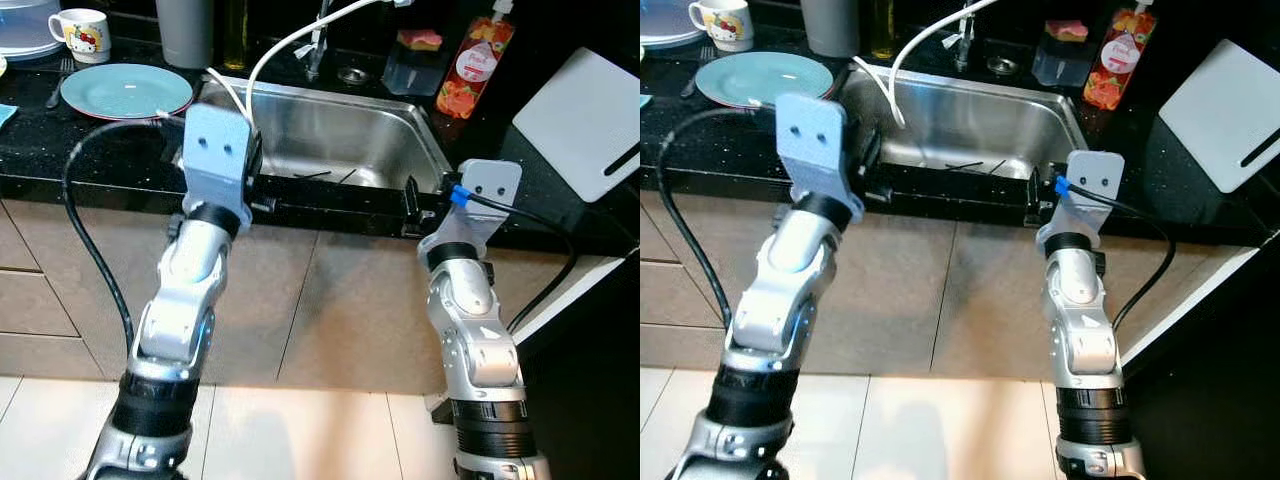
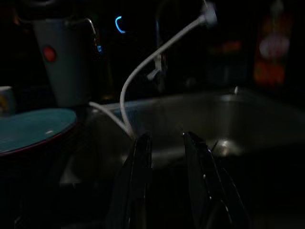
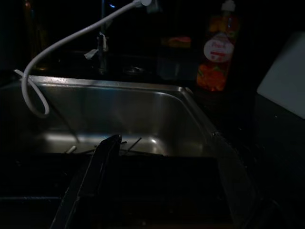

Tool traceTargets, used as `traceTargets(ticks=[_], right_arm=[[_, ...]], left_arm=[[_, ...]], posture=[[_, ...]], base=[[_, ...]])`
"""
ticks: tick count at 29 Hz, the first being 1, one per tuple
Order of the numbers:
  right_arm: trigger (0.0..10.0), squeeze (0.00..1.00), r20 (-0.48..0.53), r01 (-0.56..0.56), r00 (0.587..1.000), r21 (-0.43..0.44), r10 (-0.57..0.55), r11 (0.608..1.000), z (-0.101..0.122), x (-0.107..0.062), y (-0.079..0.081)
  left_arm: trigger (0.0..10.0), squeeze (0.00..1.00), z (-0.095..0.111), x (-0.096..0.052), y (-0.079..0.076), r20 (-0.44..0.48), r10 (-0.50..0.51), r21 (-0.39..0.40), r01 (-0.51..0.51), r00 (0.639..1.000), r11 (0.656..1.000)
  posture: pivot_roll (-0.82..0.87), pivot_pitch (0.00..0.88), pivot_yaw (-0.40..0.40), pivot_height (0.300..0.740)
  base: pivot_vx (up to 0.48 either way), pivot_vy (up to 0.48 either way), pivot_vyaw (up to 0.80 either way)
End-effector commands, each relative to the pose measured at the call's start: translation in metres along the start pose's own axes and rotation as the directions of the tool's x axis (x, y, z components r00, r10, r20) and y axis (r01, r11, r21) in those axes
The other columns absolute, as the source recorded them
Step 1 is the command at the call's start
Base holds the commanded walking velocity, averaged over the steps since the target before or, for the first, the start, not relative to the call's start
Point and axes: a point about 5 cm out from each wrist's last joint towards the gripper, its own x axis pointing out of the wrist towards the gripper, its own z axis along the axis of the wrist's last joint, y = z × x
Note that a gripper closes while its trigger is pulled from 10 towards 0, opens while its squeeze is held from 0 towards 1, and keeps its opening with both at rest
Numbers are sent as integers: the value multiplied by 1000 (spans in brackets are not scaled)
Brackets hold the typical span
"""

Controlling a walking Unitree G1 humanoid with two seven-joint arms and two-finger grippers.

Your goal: Kitchen organization

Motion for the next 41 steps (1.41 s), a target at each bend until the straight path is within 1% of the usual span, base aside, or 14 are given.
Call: traceTargets(ticks=[1, 3, 5, 7, 8, 9, 14, 21, 25, 29, 32, 39, 40, 41], right_arm=[[10000, 0, -51, 14, 999, -38, -16, 999, -15, -5, -9], [10000, 0, -145, -1, 989, -94, -13, 996, -33, -9, -16], [10000, 0, -338, -70, 941, -177, 6, 982, -72, -24, -28], [10000, 0, -509, -165, 860, -218, 32, 962, -108, -44, -38], [10000, 0, -592, -168, 805, -169, 37, 971, -128, -57, -43], [10000, 0, -592, -168, 805, -169, 37, 971, -128, -57, -43], [10000, 0, -806, -169, 590, -58, 53, 984, -185, -105, -50], [10000, 0, -874, -194, 477, -4, 91, 981, -208, -131, -43], [10000, 0, -878, -144, 474, 4, 73, 990, -211, -133, -45], [10000, 0, -850, -117, 526, -51, 18, 992, -210, -126, -53], [10000, 0, -788, -80, 614, -101, -31, 992, -199, -106, -58], [10000, 0, -631, 44, 770, -95, -95, 994, -165, -66, -54], [10000, 0, -631, 44, 770, -95, -95, 994, -165, -66, -54], [10000, 0, -600, 42, 795, -83, -83, 996, -160, -60, -51]], left_arm=[[10000, 0, -5, -6, -3, -26, -12, 41, 13, 1000, 999], [10000, 0, -14, -11, -2, -79, 5, 63, -1, 997, 998], [10000, 0, -42, -26, -1, -259, 17, 34, -9, 966, 999], [10000, 0, -71, -41, -6, -422, -17, -16, 11, 906, 1000], [10000, 0, -88, -45, -6, -513, -15, -22, 4, 858, 1000], [10000, 0, -88, -45, -6, -513, -15, -22, 4, 858, 1000], [10000, 0, -140, -58, 6, -728, 16, 44, 24, 685, 999], [10000, 0, -158, -66, 19, -804, 44, 72, 24, 592, 997], [10000, 0, -163, -68, 23, -832, 46, 48, -11, 552, 999], [10000, 0, -167, -64, 32, -827, 75, 106, 24, 558, 994], [10000, 0, -179, -66, 39, -842, 90, 118, 19, 531, 993], [10000, 0, -179, -61, 23, -862, -65, -57, 31, 503, 998], [10000, 0, -179, -61, 23, -862, -65, -57, 31, 503, 998], [10000, 0, -177, -56, 21, -834, -66, -62, 27, 547, 998]], posture=[[203, 25, -123, 740], [203, 25, -123, 740], [205, 26, -124, 740], [202, 23, -129, 740], [196, 21, -130, 740], [196, 21, -130, 740], [200, 17, -131, 740], [196, 20, -134, 740], [199, 25, -141, 740], [197, 36, -143, 740], [179, 43, -138, 740], [162, 52, -133, 740], [162, 52, -133, 740], [163, 55, -135, 740]], base=[[0, 0, 0], [0, 0, 0], [0, 0, 0], [0, 0, 0], [0, 0, 0], [0, 0, 0], [0, 0, 0], [0, 0, 0], [0, 0, 0], [0, 0, 0], [0, 0, 0], [0, 0, 0], [0, 0, 0], [0, 0, 0]])
